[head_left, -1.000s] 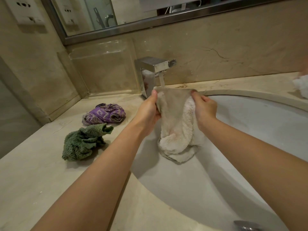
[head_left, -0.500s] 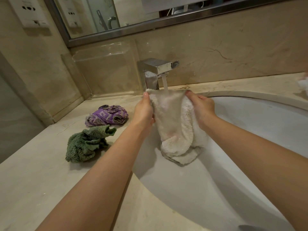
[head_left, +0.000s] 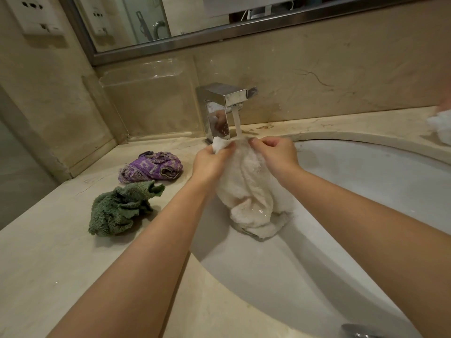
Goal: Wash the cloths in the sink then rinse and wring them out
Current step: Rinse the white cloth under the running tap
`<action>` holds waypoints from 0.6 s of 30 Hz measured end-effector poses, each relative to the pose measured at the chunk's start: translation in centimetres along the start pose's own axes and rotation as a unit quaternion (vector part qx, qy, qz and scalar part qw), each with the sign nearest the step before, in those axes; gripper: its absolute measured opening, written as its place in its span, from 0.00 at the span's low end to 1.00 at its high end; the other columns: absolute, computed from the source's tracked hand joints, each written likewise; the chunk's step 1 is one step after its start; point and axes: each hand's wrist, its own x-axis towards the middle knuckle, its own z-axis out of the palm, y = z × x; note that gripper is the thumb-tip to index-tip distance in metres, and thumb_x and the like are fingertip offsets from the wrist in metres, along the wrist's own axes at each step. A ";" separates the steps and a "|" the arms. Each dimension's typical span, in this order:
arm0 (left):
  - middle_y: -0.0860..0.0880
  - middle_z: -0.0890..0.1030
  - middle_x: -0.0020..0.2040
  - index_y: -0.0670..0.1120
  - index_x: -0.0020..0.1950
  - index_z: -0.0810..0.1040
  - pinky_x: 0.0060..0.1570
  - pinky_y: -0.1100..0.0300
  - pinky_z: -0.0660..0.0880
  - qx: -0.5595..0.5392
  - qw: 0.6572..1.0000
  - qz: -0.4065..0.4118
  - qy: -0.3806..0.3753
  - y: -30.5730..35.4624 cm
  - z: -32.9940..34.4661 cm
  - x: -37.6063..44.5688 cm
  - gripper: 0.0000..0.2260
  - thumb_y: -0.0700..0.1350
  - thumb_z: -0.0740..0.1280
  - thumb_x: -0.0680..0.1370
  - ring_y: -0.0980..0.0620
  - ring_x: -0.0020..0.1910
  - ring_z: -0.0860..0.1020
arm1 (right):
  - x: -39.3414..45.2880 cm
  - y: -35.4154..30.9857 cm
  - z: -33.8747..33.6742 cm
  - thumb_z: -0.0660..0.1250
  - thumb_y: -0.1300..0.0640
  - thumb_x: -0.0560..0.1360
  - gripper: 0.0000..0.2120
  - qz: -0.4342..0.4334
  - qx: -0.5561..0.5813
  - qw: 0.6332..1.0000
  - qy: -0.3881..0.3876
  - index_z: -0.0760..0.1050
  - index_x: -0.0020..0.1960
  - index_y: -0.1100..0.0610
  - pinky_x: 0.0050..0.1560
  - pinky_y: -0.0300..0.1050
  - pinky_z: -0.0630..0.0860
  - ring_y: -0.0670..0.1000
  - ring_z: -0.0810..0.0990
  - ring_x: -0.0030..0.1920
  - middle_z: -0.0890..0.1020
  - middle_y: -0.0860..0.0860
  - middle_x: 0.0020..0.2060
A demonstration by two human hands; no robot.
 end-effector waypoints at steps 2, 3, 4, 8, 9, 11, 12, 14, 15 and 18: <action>0.47 0.83 0.50 0.50 0.47 0.79 0.58 0.50 0.77 -0.005 1.000 0.002 0.005 0.3 0.1 -0.1 0.04 0.49 0.68 0.78 0.48 0.52 0.81 | 0.0 0.0 -0.2 0.70 0.48 0.75 0.14 -0.006 -0.032 0.999 -0.009 0.79 0.37 0.57 0.39 0.41 0.69 0.47 0.73 0.35 0.78 0.51 0.33; 0.47 0.83 0.51 0.50 0.48 0.79 0.58 0.50 0.77 -0.005 1.000 0.005 0.016 0.4 0.0 -0.1 0.05 0.50 0.67 0.78 0.48 0.53 0.81 | 0.0 0.0 -0.3 0.70 0.46 0.75 0.16 -0.004 -0.049 0.999 -0.024 0.78 0.37 0.59 0.37 0.41 0.68 0.47 0.73 0.35 0.78 0.52 0.33; 0.48 0.83 0.51 0.50 0.49 0.79 0.58 0.50 0.76 -0.007 0.999 0.009 0.033 0.5 0.0 -0.1 0.05 0.50 0.66 0.79 0.48 0.53 0.80 | -0.1 0.1 -0.4 0.69 0.43 0.74 0.19 0.002 -0.071 0.996 -0.050 0.76 0.36 0.58 0.34 0.40 0.67 0.47 0.71 0.33 0.76 0.51 0.31; 0.48 0.82 0.47 0.50 0.42 0.77 0.56 0.50 0.76 -0.049 0.995 0.011 0.085 0.9 -0.4 -0.4 0.06 0.50 0.67 0.78 0.46 0.52 0.81 | -0.4 1.1 -0.5 0.59 0.36 0.77 0.25 0.048 -0.148 0.972 -0.178 0.80 0.53 0.56 0.52 0.46 0.75 0.51 0.78 0.49 0.80 0.51 0.47; 0.47 0.82 0.47 0.50 0.42 0.78 0.57 0.49 0.77 -0.059 0.994 0.008 0.092 0.9 -0.5 -0.5 0.07 0.50 0.68 0.78 0.45 0.52 0.81 | -0.4 1.3 -0.6 0.59 0.39 0.78 0.23 0.058 -0.134 0.969 -0.199 0.79 0.57 0.57 0.56 0.47 0.74 0.53 0.77 0.54 0.80 0.51 0.52; 0.47 0.82 0.47 0.49 0.42 0.78 0.56 0.50 0.77 -0.071 0.992 0.001 0.099 1.0 -0.6 -0.5 0.07 0.50 0.68 0.77 0.46 0.51 0.81 | -0.3 1.7 -1.2 0.61 0.48 0.80 0.13 0.053 -0.115 0.965 -0.230 0.76 0.56 0.56 0.54 0.45 0.70 0.52 0.75 0.56 0.78 0.50 0.52; 0.47 0.82 0.46 0.49 0.42 0.78 0.55 0.51 0.77 -0.075 0.992 -0.001 0.101 1.1 -0.7 -0.5 0.07 0.50 0.69 0.77 0.46 0.50 0.81 | -0.2 1.9 -1.6 0.61 0.51 0.81 0.09 0.038 -0.131 0.963 -0.234 0.75 0.52 0.56 0.49 0.43 0.69 0.51 0.75 0.51 0.78 0.50 0.47; 0.48 0.82 0.45 0.49 0.41 0.78 0.54 0.52 0.77 -0.077 0.992 -0.001 0.103 1.2 -0.7 -0.5 0.07 0.50 0.69 0.77 0.46 0.50 0.81 | -0.1 2.1 -2.0 0.61 0.52 0.81 0.11 0.011 -0.165 0.965 -0.202 0.71 0.43 0.57 0.38 0.41 0.66 0.50 0.71 0.38 0.73 0.49 0.36; 0.48 0.82 0.44 0.49 0.41 0.79 0.55 0.51 0.77 -0.072 0.992 0.000 0.104 1.1 -0.7 -0.4 0.07 0.50 0.69 0.76 0.46 0.51 0.81 | 0.0 1.9 -2.1 0.60 0.51 0.81 0.14 -0.002 -0.172 0.971 -0.166 0.69 0.39 0.56 0.34 0.41 0.64 0.49 0.68 0.34 0.70 0.49 0.32; 0.48 0.82 0.46 0.50 0.41 0.79 0.58 0.48 0.76 -0.036 0.993 0.006 0.114 0.8 -0.6 -0.2 0.09 0.54 0.68 0.76 0.45 0.52 0.81 | 0.7 0.6 -2.0 0.58 0.52 0.82 0.18 -0.044 -0.138 0.989 -0.033 0.64 0.34 0.55 0.30 0.40 0.60 0.47 0.63 0.30 0.65 0.48 0.29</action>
